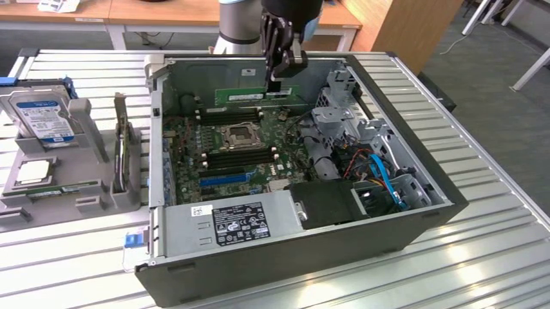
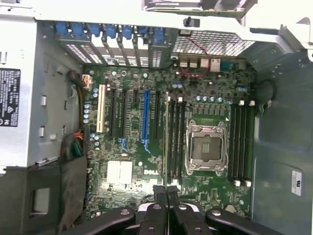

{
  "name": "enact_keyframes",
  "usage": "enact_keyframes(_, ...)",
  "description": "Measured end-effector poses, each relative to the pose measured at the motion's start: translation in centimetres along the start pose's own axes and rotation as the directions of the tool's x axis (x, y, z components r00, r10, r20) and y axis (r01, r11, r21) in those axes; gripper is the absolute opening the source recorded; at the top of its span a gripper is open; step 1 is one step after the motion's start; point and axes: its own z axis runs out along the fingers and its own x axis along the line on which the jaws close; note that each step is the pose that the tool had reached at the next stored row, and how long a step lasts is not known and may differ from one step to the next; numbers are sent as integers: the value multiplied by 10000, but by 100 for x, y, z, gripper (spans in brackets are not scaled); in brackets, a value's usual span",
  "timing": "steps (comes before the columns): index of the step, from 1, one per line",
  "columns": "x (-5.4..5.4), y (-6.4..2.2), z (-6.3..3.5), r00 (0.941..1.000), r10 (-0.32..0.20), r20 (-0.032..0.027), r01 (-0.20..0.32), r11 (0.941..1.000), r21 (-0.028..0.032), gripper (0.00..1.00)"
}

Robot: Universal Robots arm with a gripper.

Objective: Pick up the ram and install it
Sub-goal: 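Pick up the ram and move it above insertion slot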

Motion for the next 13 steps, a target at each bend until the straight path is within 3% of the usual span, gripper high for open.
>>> enact_keyframes(13,-72,53,13,9999,139,4,-139,9999,4,12)
